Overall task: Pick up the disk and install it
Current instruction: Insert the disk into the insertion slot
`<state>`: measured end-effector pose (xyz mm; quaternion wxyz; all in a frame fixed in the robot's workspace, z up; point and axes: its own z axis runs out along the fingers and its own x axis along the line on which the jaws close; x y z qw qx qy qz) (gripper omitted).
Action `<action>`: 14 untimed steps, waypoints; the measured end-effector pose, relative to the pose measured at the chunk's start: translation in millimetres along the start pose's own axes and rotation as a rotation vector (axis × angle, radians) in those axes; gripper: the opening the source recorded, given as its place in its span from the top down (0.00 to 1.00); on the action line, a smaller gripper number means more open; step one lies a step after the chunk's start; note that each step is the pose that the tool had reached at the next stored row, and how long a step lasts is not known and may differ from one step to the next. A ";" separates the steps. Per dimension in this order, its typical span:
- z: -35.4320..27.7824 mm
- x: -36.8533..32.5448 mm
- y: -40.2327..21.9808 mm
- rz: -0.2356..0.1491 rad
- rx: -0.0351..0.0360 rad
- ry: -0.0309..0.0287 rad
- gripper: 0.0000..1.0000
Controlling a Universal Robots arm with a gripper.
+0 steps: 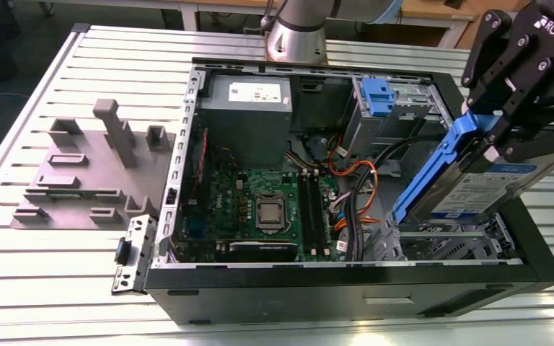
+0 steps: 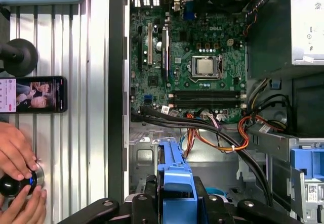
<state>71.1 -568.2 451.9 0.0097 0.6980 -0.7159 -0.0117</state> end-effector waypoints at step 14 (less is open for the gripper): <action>9.9 -1.4 -3.8 0.000 0.0032 -0.0034 0.64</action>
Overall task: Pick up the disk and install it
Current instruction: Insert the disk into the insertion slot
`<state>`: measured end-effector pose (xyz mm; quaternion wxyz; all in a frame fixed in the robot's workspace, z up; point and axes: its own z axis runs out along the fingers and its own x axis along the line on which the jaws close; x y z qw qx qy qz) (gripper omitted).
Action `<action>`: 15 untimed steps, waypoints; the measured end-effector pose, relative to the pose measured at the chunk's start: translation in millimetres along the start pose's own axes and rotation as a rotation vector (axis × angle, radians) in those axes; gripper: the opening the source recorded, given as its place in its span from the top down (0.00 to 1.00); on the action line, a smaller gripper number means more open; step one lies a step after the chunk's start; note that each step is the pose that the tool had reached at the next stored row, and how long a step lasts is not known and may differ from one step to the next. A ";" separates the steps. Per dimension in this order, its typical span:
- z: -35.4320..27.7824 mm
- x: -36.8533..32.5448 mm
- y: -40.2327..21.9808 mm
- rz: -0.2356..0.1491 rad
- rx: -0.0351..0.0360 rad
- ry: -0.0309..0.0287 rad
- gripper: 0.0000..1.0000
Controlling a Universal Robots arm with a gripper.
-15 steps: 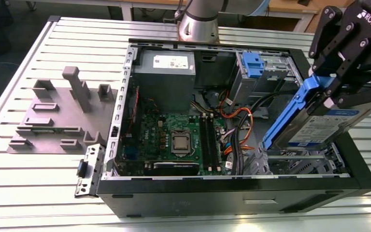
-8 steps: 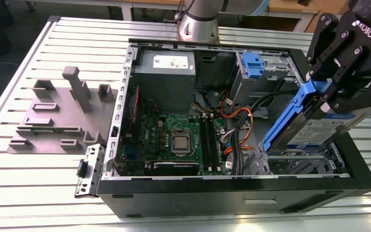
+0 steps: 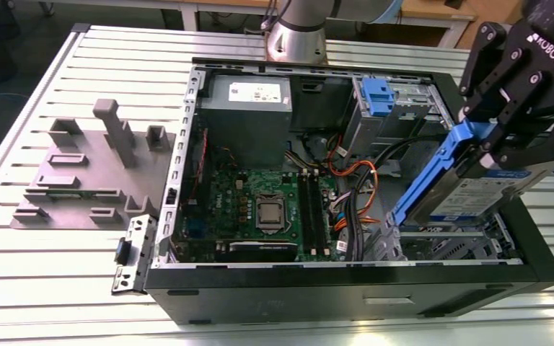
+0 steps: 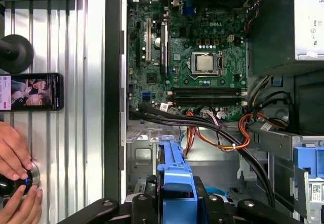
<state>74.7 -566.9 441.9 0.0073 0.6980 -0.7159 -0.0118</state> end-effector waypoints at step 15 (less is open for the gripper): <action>6.0 -0.7 -2.9 0.000 -0.0002 -0.0076 0.64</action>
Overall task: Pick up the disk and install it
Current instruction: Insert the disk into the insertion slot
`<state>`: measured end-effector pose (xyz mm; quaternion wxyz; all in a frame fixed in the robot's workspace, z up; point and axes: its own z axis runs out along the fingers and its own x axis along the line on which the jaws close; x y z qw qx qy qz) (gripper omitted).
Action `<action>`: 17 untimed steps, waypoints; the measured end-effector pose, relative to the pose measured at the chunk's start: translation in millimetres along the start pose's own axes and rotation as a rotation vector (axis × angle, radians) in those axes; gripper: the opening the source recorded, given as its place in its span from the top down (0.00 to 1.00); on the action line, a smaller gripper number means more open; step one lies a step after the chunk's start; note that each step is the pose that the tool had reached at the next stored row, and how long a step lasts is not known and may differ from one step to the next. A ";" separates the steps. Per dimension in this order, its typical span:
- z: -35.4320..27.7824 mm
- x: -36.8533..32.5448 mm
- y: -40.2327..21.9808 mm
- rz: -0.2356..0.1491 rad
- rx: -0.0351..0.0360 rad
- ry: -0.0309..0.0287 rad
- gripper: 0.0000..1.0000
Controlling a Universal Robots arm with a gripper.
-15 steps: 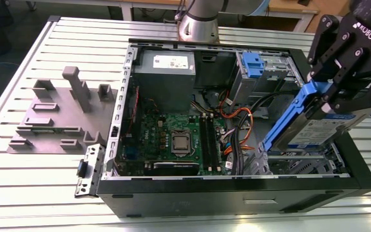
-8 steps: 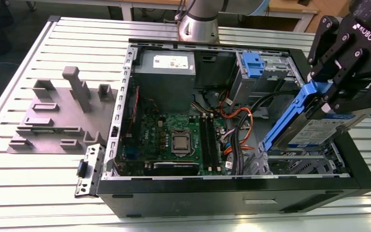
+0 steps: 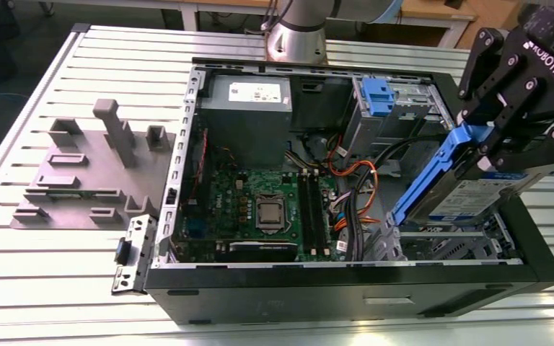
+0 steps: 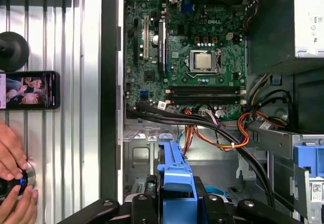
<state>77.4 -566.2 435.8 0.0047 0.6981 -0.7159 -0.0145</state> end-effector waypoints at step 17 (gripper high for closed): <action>11.8 1.2 -0.5 0.000 0.0000 -0.0058 0.64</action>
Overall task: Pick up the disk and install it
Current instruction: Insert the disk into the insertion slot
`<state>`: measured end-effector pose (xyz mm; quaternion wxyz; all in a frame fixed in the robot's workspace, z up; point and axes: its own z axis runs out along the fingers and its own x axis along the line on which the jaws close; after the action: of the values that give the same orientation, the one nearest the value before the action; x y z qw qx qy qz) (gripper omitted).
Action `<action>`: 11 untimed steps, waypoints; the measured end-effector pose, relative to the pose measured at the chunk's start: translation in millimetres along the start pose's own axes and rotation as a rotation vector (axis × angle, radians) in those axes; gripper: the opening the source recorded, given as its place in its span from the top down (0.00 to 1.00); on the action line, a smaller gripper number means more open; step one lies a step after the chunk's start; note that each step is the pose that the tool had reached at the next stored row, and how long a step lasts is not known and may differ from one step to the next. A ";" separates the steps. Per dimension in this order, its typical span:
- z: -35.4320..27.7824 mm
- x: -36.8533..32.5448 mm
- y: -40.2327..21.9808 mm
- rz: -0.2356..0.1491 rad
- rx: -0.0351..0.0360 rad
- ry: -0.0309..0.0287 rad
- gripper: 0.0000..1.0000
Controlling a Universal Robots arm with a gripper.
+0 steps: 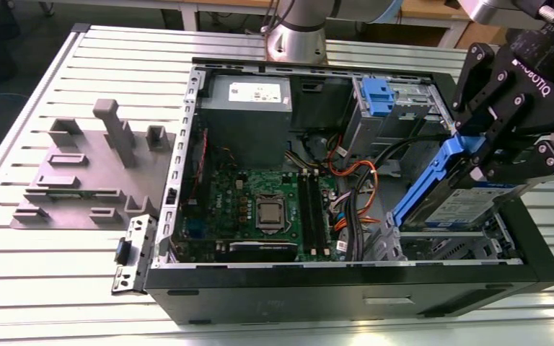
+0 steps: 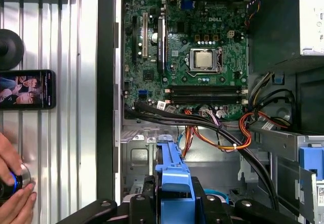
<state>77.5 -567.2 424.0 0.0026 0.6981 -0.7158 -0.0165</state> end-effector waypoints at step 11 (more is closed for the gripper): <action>0.1 0.0 0.0 0.000 0.0005 -0.0001 0.64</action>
<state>77.5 -567.2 423.9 0.0024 0.6981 -0.7158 -0.0164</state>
